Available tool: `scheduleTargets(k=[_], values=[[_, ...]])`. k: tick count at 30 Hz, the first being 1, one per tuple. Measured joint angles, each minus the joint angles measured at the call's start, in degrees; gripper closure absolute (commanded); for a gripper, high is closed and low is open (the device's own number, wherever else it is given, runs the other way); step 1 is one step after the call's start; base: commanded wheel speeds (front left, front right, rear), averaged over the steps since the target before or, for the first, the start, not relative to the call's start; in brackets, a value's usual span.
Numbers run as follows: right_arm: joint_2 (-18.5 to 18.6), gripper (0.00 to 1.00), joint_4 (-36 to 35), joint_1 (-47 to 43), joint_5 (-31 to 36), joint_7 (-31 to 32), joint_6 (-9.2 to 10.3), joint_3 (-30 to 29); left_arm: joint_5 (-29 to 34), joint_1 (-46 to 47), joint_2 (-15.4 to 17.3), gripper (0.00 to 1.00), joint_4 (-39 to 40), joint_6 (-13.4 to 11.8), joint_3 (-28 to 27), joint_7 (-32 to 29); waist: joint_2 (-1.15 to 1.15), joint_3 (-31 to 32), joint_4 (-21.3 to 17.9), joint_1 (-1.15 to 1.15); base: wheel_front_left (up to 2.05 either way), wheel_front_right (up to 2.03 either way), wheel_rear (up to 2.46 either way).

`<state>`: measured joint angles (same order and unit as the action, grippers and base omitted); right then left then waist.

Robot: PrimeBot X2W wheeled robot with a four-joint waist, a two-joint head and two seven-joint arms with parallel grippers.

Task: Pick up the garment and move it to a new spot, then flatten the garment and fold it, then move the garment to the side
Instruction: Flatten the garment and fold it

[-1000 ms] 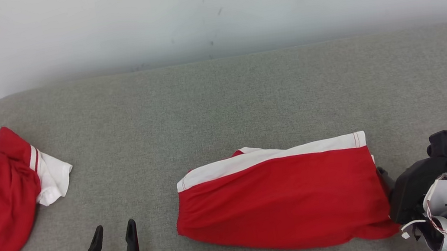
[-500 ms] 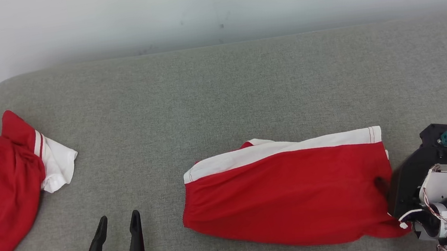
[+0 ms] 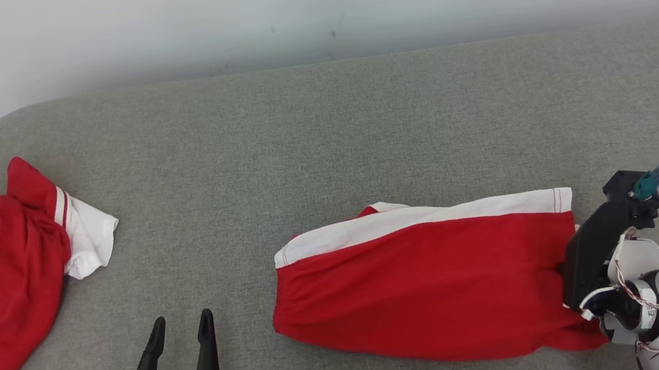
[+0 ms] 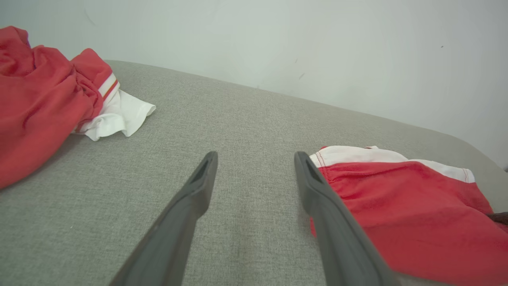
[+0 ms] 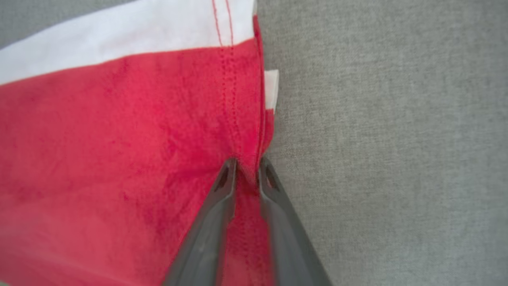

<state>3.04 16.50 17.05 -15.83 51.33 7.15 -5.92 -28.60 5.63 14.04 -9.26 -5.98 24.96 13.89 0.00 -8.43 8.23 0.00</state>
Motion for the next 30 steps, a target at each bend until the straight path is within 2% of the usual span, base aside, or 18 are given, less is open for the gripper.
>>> scheduleTargets(k=[2,4,6,7,8,15,21,27,30], values=[[0.01,0.72,0.09,0.00,-0.30,0.21,0.00,0.11,0.00,0.40,-0.08,0.00,-0.33,0.01,0.11,0.00,0.00,-0.07,0.13,0.00,0.00,0.00,0.00],[0.04,0.75,0.15,0.01,-0.53,0.64,0.01,0.11,-0.03,0.61,-0.13,0.00,-0.42,0.02,0.11,0.00,0.00,-0.13,0.25,0.00,0.00,0.00,0.00],[0.09,0.85,0.23,0.01,-0.88,0.88,0.01,0.08,-0.15,0.61,-0.14,0.00,-0.62,0.03,0.10,0.00,0.00,-0.17,0.34,0.00,0.00,0.00,0.00],[0.09,0.97,0.23,0.01,-0.88,0.88,0.01,0.08,-0.15,0.61,-0.14,0.00,-0.62,0.03,0.10,0.00,0.00,-0.17,0.34,0.00,0.00,0.00,0.00],[0.08,1.00,0.25,0.02,-0.91,1.12,0.01,0.08,-0.15,0.61,-0.14,0.00,-0.68,0.03,0.09,0.00,0.00,-0.19,0.37,0.00,0.00,0.00,0.00],[0.12,1.00,1.34,0.86,-1.99,1.69,0.19,-0.16,-0.24,0.61,-0.20,0.00,-1.34,0.47,0.02,0.00,0.00,0.17,0.19,0.00,0.00,0.00,0.00],[-0.08,1.00,0.03,0.93,1.44,2.22,0.18,-6.30,-0.53,0.42,-0.26,0.00,-1.51,0.51,-0.08,0.01,0.00,1.02,-0.91,0.00,0.00,0.00,0.00],[5.35,1.00,-1.58,1.13,5.12,3.74,0.18,-12.81,-0.59,0.40,-0.10,0.00,-1.53,0.96,0.13,0.01,0.00,1.55,-1.95,0.00,0.00,0.00,0.00],[6.67,1.00,-2.41,1.16,7.01,4.72,0.18,-14.82,-0.59,0.40,-0.05,0.00,-1.53,0.97,0.19,0.01,0.00,1.66,-2.14,0.00,0.00,0.00,0.00]])
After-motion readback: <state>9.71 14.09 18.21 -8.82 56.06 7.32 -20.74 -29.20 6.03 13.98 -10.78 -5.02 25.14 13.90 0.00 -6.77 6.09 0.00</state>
